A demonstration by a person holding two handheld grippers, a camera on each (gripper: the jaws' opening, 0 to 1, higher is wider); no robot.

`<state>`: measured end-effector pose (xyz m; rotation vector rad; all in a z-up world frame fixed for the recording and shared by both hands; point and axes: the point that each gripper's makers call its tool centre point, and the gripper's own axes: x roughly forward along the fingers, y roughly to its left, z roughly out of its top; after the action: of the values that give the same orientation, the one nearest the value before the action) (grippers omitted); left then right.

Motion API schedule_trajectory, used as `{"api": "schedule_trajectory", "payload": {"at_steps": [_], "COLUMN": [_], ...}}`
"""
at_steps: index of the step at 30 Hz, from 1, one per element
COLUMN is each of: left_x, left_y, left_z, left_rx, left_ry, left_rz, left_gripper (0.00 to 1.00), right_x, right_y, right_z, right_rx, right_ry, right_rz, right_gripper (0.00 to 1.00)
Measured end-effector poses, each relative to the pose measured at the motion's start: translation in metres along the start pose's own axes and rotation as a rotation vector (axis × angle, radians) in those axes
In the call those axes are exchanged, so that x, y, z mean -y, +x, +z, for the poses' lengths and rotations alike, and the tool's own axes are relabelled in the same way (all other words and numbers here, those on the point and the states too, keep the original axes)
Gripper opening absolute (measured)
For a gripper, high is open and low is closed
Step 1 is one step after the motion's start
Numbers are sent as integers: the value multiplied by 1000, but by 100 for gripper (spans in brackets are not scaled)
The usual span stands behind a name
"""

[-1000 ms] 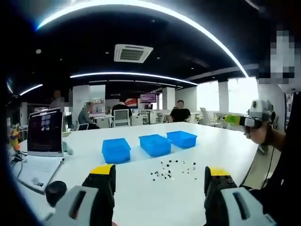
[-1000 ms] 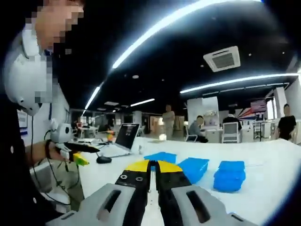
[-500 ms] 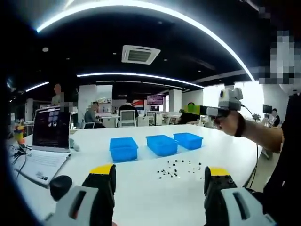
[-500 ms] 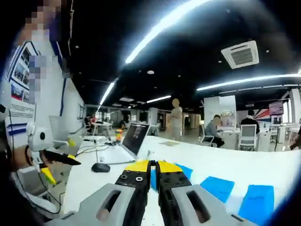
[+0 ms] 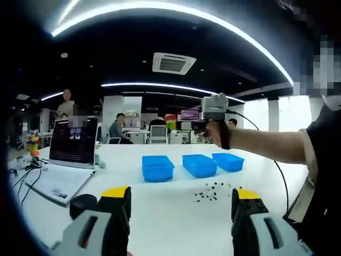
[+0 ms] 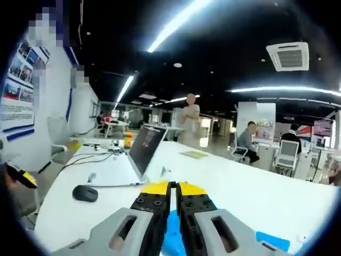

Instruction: Pick up the resistors one by one and place each resistor into its matching bin, sorting the parts by color and model until every resistor is separated into the correct bin for its type

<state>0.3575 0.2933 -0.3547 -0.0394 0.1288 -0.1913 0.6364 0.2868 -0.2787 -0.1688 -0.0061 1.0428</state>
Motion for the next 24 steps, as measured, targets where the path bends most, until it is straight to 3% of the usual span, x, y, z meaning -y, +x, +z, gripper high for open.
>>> {"api": "schedule_trajectory", "payload": {"at_steps": [4, 12, 17, 21, 24], "left_x": [-4, -3, -1, 4, 9], "left_y": [0, 3, 4, 6, 10], "left_z": [0, 1, 4, 6, 7], "left_rx": [-1, -7, -2, 0, 3], "left_ry": [-7, -6, -4, 0, 0], "left_rz": [13, 12, 7, -4, -19], "left_gripper": [77, 77, 77, 77, 78], "right_x": [22, 33, 29, 24, 19], "right_y": [29, 35, 24, 1, -32], "right_z": [-15, -34, -28, -20, -18], "right_rx": [-52, -92, -65, -38, -23], "right_ry": [4, 20, 4, 23, 30], "right_rz": [-61, -95, -85, -56, -34], "right_gripper": [7, 9, 29, 32, 34]}}
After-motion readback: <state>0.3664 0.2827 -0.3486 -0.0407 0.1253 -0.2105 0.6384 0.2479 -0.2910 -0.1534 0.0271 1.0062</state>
